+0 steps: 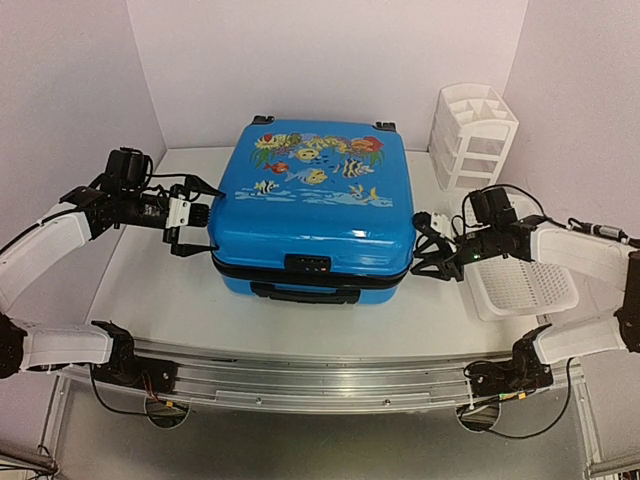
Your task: Open, take out, and arrange the luggage
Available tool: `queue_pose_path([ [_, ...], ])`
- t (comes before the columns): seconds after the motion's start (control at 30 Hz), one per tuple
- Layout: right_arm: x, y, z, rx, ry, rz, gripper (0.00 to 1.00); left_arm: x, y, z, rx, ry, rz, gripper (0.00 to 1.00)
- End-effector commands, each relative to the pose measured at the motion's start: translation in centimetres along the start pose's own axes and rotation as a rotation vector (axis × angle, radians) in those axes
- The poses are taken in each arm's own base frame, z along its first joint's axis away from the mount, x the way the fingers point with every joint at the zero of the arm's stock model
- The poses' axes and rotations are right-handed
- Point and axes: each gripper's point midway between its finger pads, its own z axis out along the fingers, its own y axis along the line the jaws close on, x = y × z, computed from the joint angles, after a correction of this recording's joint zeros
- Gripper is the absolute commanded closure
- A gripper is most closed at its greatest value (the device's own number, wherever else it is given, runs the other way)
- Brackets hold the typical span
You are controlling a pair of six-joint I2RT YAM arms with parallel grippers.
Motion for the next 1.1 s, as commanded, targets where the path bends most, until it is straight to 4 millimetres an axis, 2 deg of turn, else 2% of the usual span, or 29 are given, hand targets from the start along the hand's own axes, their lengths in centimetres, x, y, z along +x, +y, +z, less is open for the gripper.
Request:
queue_pose_path([
  [0.0,1.7,-0.4,1.3,-0.005,0.077,0.07,0.63,0.6,-1.9,1.2,0.074,-0.004,-0.081,0.0],
  [0.23,2.1,-0.6,1.7,-0.016,0.093,0.07,0.66,0.5,-1.8,1.0,0.067,-0.001,-0.079,0.0],
  [0.3,2.6,-0.6,1.9,-0.015,0.11,0.078,0.72,0.6,-1.9,1.1,0.068,0.0,-0.08,0.0],
  [0.4,3.8,-0.5,2.0,-0.014,0.151,0.092,0.74,0.6,-1.8,1.1,0.068,0.0,-0.081,0.0],
  [0.57,5.0,0.4,1.7,-0.021,0.184,0.086,0.74,0.7,-1.7,1.2,0.066,0.001,-0.074,0.0],
  [0.93,6.9,0.6,1.7,-0.008,0.253,0.095,0.73,0.9,-1.8,1.3,0.072,0.008,-0.072,0.0],
  [1.07,6.8,0.4,1.5,0.009,0.251,0.097,0.71,0.9,-1.9,1.3,0.074,0.005,-0.07,0.0],
])
